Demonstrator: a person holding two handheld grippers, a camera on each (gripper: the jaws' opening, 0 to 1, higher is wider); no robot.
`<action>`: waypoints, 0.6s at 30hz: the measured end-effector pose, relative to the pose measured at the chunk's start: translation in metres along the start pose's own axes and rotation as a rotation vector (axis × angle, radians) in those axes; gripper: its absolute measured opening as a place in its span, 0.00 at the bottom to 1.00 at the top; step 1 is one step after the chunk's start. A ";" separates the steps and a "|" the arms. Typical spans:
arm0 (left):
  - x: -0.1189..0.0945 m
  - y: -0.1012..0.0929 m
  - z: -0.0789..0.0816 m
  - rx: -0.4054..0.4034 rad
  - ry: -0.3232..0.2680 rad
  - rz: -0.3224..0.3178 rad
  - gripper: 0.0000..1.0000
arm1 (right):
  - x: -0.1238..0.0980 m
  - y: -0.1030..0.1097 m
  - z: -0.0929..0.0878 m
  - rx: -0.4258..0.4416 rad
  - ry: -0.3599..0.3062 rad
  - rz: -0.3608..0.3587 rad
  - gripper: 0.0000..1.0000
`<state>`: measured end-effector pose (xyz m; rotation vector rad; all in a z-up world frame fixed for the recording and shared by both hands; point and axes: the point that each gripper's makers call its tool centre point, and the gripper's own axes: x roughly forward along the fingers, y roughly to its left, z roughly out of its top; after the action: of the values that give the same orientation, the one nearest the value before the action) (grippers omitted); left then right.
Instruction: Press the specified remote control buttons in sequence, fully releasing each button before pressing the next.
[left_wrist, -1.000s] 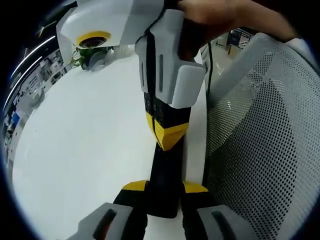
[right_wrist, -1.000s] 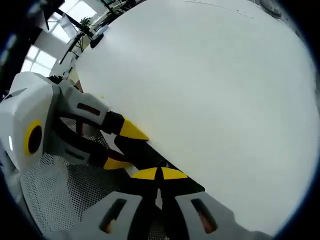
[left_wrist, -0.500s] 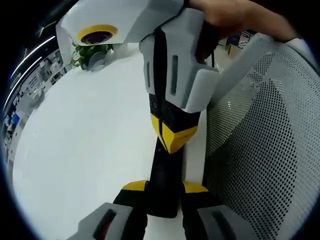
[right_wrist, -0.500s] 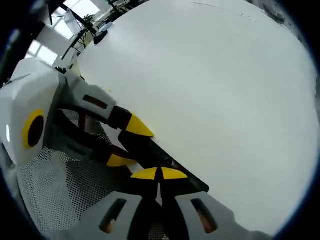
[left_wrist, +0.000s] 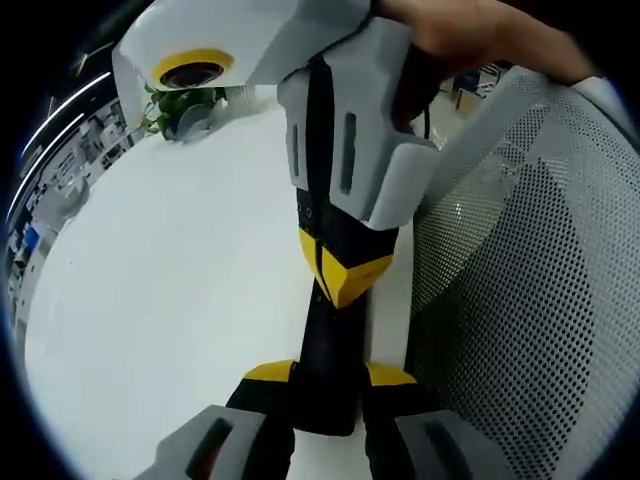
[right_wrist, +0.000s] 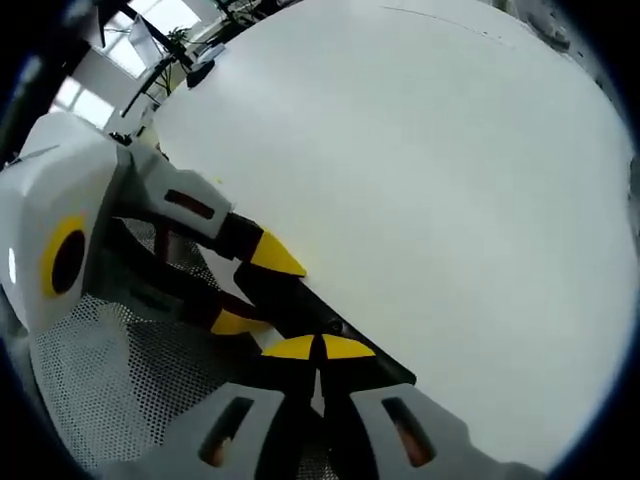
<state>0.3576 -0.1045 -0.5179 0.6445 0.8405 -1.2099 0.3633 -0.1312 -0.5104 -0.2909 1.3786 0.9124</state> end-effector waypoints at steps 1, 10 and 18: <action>0.000 0.000 0.000 0.000 0.000 0.000 0.25 | 0.000 0.000 0.000 -0.004 0.002 0.001 0.00; 0.001 0.001 0.000 -0.001 -0.001 -0.001 0.25 | -0.001 0.001 -0.001 -0.025 -0.031 -0.028 0.00; 0.002 0.002 -0.001 -0.001 -0.003 0.002 0.25 | -0.002 0.000 0.000 -0.001 -0.089 -0.024 0.00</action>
<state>0.3595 -0.1047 -0.5202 0.6426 0.8372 -1.2087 0.3635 -0.1320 -0.5089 -0.2640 1.2905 0.8955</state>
